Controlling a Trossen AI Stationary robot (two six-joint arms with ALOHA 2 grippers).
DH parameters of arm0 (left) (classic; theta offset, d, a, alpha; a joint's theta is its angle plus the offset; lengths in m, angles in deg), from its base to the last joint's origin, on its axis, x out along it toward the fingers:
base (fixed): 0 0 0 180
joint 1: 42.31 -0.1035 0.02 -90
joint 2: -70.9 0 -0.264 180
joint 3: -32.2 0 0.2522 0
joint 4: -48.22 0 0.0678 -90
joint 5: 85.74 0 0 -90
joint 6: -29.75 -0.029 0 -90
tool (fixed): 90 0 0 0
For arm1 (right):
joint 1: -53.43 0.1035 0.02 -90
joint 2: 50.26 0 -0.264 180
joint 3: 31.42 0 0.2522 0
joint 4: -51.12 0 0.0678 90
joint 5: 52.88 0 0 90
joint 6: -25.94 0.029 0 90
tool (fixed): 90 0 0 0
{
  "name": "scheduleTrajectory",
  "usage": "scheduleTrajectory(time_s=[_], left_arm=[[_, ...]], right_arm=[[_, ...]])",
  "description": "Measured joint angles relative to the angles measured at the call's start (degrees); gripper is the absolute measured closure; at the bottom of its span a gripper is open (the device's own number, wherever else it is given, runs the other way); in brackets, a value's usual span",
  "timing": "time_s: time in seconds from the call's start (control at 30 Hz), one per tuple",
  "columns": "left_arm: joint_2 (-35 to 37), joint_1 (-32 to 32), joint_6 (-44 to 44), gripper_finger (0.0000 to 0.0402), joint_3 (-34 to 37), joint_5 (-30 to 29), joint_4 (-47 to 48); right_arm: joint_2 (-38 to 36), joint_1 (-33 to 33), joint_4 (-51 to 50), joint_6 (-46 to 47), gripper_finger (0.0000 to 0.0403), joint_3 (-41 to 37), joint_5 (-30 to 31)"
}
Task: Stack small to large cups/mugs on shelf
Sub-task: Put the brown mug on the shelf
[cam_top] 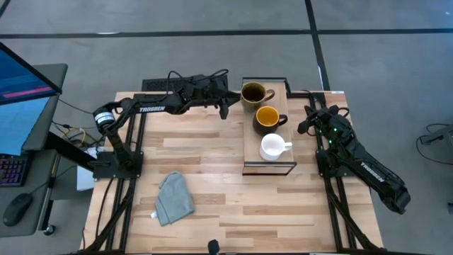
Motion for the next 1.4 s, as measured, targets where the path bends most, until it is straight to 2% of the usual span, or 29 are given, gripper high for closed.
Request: scheduleTrajectory(time_s=[0.3,0.53,0.7,0.83,0.93,1.0,1.17,1.4], left_arm=[[0.00,0.00,-0.18,0.0273,0.00,3.37,1.02],[0.00,0.00,-1.68,0.0273,-0.02,3.37,2.92],[0.00,-0.24,-4.12,0.0273,-0.04,3.35,6.74],[0.00,-0.79,-4.97,0.0273,-0.04,2.34,10.26],[0.00,-1.15,-7.16,0.0273,-0.04,0.04,11.39],[0.00,-1.41,-8.26,0.0273,-0.04,-1.56,11.24],[0.00,-2.06,-9.05,0.0273,-0.04,-1.95,9.99],[0.00,-2.14,-9.97,0.0273,-0.04,-1.83,6.10]], right_arm=[[0.00,0.00,0.02,0.00,0.0376,0.00,0.00],[0.00,-0.17,2.13,-1.97,0.0376,-0.15,1.11],[0.00,-0.31,7.79,-3.56,0.0376,-0.15,1.62],[0.00,-0.31,15.85,-3.59,0.0376,-0.14,6.98],[-0.02,-0.33,20.04,-3.56,0.0376,-0.09,8.39],[0.00,-0.25,20.69,-3.58,0.0376,-0.07,7.17],[0.15,-0.22,20.07,-4.22,0.0376,0.80,-1.87],[5.71,-0.13,17.58,-7.62,0.0373,9.46,-8.04]])
